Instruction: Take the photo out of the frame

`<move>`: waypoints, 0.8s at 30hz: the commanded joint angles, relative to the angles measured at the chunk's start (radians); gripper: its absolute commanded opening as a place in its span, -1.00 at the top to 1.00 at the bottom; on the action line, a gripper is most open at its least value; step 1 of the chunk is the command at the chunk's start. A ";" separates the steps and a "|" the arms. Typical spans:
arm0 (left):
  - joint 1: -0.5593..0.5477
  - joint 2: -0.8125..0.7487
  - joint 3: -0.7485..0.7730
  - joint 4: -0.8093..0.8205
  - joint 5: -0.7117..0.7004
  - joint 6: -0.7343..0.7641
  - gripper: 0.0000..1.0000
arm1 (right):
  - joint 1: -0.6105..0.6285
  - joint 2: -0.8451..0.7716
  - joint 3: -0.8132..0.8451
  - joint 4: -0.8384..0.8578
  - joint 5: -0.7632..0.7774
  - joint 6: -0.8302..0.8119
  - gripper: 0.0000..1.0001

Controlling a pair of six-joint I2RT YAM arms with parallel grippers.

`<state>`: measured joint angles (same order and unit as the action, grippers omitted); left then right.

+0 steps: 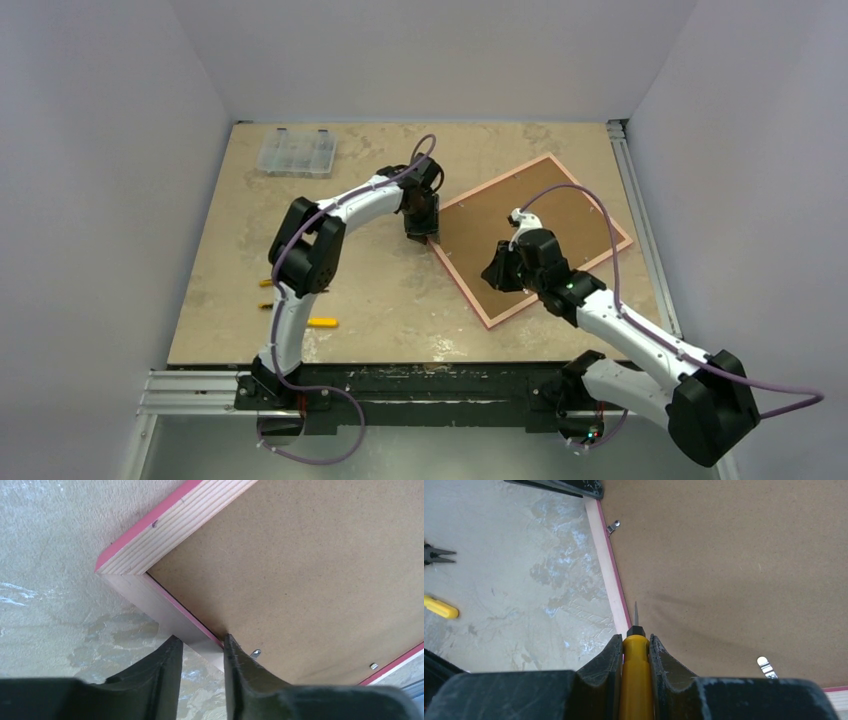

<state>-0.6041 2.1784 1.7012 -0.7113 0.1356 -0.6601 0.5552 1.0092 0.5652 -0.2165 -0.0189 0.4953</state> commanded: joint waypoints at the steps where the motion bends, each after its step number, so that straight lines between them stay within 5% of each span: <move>1: -0.004 0.009 -0.004 -0.063 -0.019 0.092 0.52 | 0.046 0.002 0.014 0.024 0.015 -0.025 1.00; 8: 0.001 -0.083 -0.104 -0.101 -0.007 0.226 0.94 | 0.161 0.110 0.151 -0.042 0.121 -0.051 1.00; 24: 0.062 -0.115 -0.260 0.028 0.193 0.030 1.00 | 0.263 0.427 0.371 -0.006 0.150 0.120 1.00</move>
<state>-0.5621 2.0655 1.5211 -0.6941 0.2539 -0.5655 0.8085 1.4029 0.9073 -0.2802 0.1127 0.5335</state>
